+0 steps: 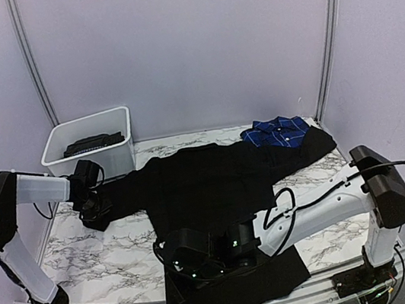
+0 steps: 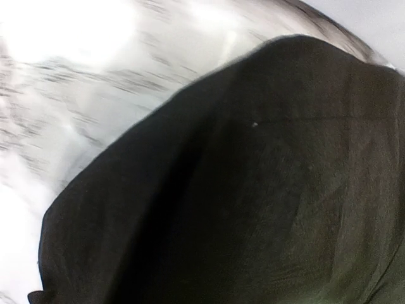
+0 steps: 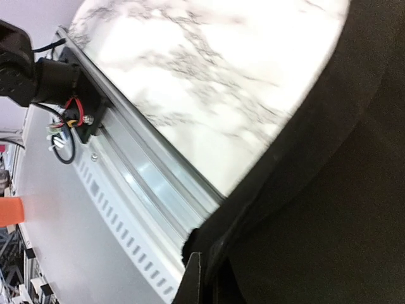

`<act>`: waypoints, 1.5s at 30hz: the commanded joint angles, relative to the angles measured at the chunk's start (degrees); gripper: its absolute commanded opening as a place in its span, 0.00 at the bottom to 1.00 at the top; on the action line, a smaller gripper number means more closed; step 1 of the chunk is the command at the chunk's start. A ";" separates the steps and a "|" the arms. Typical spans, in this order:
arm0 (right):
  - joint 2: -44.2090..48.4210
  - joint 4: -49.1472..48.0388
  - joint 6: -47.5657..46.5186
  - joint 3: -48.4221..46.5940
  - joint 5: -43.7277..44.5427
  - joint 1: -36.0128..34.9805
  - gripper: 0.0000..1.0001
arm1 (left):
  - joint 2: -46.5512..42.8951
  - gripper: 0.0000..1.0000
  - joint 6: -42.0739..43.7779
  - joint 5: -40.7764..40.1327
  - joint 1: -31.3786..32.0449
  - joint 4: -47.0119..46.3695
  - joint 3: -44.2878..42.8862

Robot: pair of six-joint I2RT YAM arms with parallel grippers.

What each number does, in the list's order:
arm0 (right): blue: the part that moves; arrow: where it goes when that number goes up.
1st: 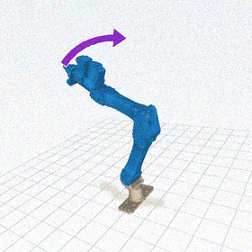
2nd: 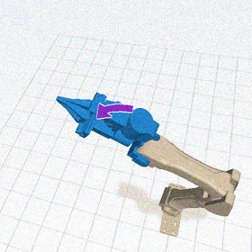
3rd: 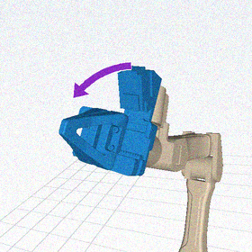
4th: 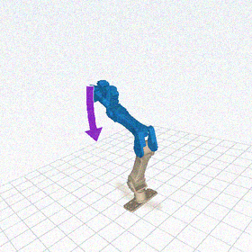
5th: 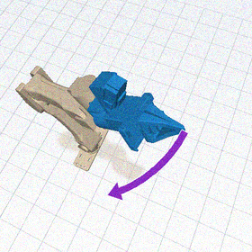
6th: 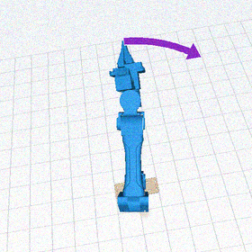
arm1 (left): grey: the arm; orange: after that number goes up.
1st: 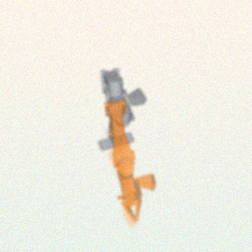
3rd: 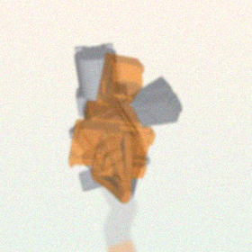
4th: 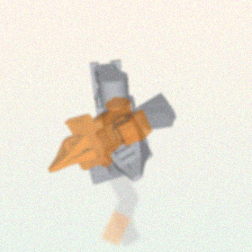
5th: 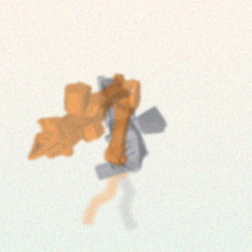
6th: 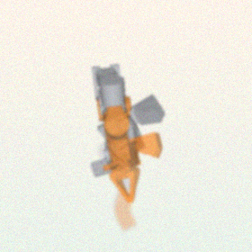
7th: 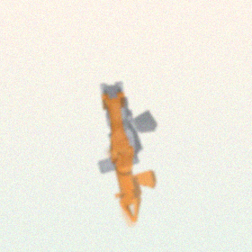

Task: Fold and stack the long sleeve shirts
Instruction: Flatten out the crumpled shirt at the center of the board.

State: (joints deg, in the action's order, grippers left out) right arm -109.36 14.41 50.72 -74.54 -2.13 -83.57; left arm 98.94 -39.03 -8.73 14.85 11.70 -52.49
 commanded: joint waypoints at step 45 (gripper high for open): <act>33.89 -0.43 -18.64 28.68 4.17 47.10 0.65 | -9.10 0.99 0.96 -6.64 26.46 14.84 -15.67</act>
State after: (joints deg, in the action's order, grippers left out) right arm -79.07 17.12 33.19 -50.54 4.16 -42.02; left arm 83.42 -36.80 -15.25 37.52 27.27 -62.94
